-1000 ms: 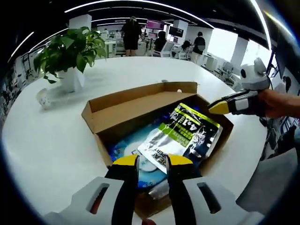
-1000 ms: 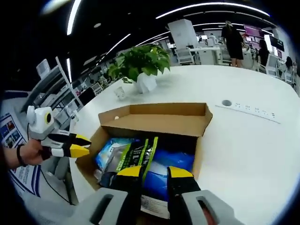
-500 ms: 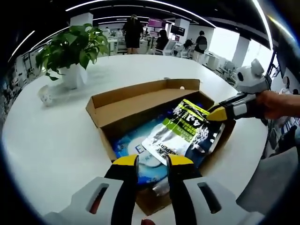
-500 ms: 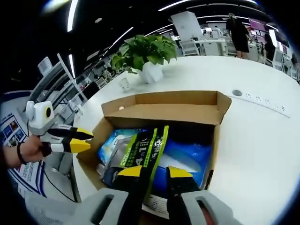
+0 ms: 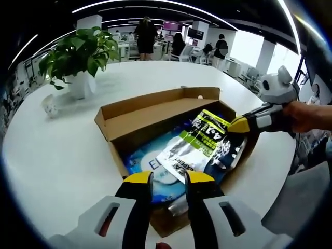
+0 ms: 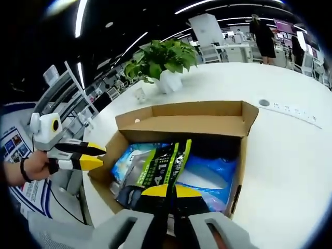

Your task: Operate the shoe box by opening the lid, removing the specified soft item, and placing it in the target area until the item is outside and the box remains undamaged.

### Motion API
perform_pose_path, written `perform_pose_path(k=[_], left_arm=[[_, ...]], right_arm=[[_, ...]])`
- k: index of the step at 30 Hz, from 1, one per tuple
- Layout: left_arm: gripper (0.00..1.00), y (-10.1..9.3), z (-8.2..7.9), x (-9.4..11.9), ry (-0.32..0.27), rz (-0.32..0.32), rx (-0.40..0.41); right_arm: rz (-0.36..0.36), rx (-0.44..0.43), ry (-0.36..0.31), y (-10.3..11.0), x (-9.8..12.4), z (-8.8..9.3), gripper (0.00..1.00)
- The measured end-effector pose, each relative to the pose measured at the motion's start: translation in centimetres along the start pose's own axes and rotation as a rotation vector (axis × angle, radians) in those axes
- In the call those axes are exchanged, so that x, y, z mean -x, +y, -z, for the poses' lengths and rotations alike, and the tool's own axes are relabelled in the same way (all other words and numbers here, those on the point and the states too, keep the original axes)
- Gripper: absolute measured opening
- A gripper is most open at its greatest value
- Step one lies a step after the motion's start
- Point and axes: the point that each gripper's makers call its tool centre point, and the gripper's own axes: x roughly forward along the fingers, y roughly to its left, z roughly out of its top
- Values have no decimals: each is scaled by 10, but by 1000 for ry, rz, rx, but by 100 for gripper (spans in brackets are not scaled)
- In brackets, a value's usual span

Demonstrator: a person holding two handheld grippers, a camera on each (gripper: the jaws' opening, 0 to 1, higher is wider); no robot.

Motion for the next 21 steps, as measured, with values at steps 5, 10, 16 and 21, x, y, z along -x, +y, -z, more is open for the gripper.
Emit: perform_pose_path(k=[5,10,16,21], left_arm=[[24,-6,0,-3,7,13,-6],[25,-15,-2,-10,12,41,4],[26,-25,-1,-21,30,74,28],[26,-33,7,-31,80,97,32]], right_arm=[[15,15,1,-3,7,2,0],[30,7,-6,-10,15,2,0],[59,35,6,-16,20,5,0],[65,23,5,-18,22,10,0]])
